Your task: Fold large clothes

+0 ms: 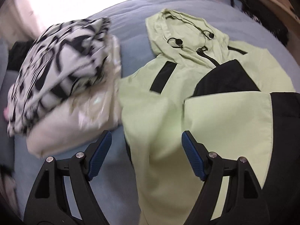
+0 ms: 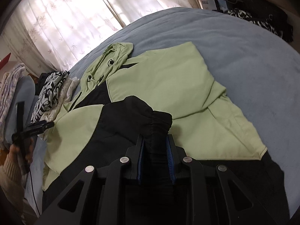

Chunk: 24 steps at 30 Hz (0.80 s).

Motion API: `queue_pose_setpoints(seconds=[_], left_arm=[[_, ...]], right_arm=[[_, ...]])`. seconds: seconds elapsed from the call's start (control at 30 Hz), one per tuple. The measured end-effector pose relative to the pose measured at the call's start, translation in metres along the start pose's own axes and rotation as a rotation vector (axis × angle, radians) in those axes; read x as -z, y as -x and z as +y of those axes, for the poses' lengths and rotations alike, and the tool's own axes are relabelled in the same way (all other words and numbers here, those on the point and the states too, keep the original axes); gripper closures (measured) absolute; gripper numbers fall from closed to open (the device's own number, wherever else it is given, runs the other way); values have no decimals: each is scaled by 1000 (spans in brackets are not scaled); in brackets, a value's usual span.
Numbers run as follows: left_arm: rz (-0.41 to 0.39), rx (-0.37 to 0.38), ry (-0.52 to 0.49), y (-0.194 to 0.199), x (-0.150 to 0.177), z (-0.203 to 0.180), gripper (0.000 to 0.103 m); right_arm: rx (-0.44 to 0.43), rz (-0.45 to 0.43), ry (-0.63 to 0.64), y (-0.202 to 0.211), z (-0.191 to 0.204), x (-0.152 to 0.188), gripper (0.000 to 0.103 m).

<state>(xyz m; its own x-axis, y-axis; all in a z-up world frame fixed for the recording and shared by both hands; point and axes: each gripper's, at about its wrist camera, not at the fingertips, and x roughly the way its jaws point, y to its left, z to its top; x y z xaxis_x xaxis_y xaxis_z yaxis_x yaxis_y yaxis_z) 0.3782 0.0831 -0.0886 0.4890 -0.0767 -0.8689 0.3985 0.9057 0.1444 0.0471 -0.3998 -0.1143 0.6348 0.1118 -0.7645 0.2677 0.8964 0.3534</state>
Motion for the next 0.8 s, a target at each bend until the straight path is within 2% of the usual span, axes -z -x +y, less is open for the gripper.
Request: queue_pose_setpoints(seconds=[0.13,0.27,0.37,0.43,0.47,0.5,0.53,0.63,0.7,0.8], left_arm=[[66,49,-59,-22,-19,-5,29],[121,36,-93,-51,-23,-14,29],[154,41,-102,-73,-22,-20,47],[149,67,-95,-80,-23,-21,69],[140,67,-91,-81,-24,-21,76],[129,59,-80,-79,-25,-19,92],[120,63,-67,-77,-26,-16,99],[39,49,-25,-54,-26,-1,102],[-45,46,36,-31,-24,16,102],[-190,81,164,4,-13,53,102]], right_arm=[[-20,-2,-11,12,-4,6,82],[-33,6,-23,5,-6,11,82],[-31,12,-21,4,-3,11,82],[-29,14,-17,3,0,10,82],[-25,13,-8,2,2,10,82],[-22,11,-1,3,5,8,82],[-22,6,12,3,9,8,82],[-30,-11,45,7,18,3,82],[-40,-32,84,10,29,-3,82],[-63,-79,164,10,54,-19,82]])
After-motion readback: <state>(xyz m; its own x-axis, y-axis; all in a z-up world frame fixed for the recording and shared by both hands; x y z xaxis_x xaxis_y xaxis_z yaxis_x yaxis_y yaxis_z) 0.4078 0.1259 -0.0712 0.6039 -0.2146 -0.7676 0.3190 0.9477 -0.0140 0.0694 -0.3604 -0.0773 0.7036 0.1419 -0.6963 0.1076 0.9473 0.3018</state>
